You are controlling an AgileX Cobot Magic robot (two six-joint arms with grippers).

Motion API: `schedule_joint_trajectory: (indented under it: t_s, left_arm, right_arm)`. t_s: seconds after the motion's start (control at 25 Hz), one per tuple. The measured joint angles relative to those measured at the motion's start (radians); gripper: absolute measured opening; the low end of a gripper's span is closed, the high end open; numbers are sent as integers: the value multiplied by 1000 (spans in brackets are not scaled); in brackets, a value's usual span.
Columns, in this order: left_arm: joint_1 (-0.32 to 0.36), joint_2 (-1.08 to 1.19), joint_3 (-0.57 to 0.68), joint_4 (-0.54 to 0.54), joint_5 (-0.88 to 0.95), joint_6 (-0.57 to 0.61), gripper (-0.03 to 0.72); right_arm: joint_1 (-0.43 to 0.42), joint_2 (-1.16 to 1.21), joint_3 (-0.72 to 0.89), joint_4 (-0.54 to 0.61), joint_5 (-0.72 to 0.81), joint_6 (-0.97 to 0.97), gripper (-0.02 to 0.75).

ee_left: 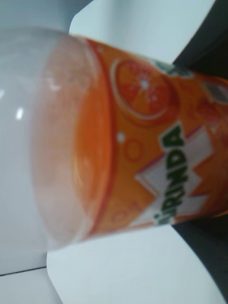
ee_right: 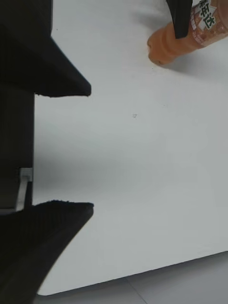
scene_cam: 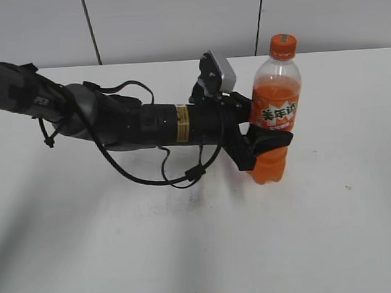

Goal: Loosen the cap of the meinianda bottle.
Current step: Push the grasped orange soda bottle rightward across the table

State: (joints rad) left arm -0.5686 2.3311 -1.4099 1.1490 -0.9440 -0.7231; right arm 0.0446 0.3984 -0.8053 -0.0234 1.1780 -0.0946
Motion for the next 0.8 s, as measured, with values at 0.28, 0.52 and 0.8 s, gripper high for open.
schedule_joint_trajectory:
  t_s: [0.28, 0.52, 0.8]
  left_arm:
    - [-103, 4, 0, -69, 56, 16, 429]
    - [-128, 4, -1, -79, 68, 19, 429]
    - [-130, 0, -1, -77, 78, 20, 429]
  right_arm:
    - [0, 347, -177, 10, 18, 0, 505]
    - [0, 664, -341, 77, 32, -78, 430]
    - [56, 938, -579, 245, 35, -147, 417]
